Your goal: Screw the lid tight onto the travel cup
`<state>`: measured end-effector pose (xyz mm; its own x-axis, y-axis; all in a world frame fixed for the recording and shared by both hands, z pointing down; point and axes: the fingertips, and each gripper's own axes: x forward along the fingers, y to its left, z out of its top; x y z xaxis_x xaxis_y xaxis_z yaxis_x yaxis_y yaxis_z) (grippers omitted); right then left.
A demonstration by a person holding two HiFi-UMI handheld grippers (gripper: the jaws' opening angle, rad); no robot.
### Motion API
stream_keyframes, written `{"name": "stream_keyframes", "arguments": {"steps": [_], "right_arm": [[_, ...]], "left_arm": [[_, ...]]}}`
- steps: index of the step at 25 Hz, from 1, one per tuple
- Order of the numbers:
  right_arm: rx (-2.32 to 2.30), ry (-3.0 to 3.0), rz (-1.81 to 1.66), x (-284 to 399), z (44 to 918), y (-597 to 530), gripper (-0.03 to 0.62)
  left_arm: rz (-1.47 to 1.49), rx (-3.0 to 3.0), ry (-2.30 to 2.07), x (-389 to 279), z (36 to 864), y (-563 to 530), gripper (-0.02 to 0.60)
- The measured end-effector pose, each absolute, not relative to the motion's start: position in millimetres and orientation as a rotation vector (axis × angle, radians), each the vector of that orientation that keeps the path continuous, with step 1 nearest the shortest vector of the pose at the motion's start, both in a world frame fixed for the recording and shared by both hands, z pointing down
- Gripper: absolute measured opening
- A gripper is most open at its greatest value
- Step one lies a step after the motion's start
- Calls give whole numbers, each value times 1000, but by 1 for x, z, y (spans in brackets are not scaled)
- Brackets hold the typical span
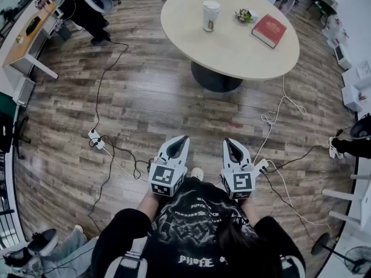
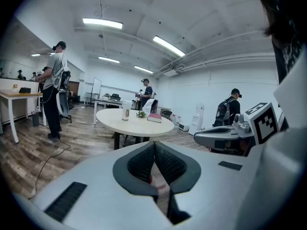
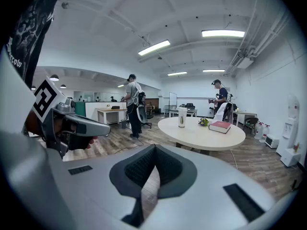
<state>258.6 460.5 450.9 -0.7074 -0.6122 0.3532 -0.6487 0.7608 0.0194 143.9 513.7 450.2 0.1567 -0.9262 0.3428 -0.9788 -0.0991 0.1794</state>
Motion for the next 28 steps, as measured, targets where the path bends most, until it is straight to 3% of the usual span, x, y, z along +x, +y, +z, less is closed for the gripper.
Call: {"name": "stream_keyframes", "arguments": {"steps": [16,17,18,20,23,26,28], "right_arm": [[1106,-2578,135,254,447,455,9],[1108,-2591,145,253,447,456,16],[1093,-2615,166,250,447,457,68],[1030,-2668,218,238,446,462,229],[1000,-2687,220,227,440,462,324],[1038,-2662,221,226,443,456,359],[1062,-2644,227,222,443,455,359]], "left_arm": [[145,2132,-1811,130,444,511,25],[124,2138,-1802,129,444,511,25],[104,2145,-1786,127,443,511,29],[72,2165,-1741,124,442,511,80],[49,2221,-1672,121,441,509,244],[36,2261,-1633,116,440,504,352],[36,2277,-1617,110,440,501,364]]}}
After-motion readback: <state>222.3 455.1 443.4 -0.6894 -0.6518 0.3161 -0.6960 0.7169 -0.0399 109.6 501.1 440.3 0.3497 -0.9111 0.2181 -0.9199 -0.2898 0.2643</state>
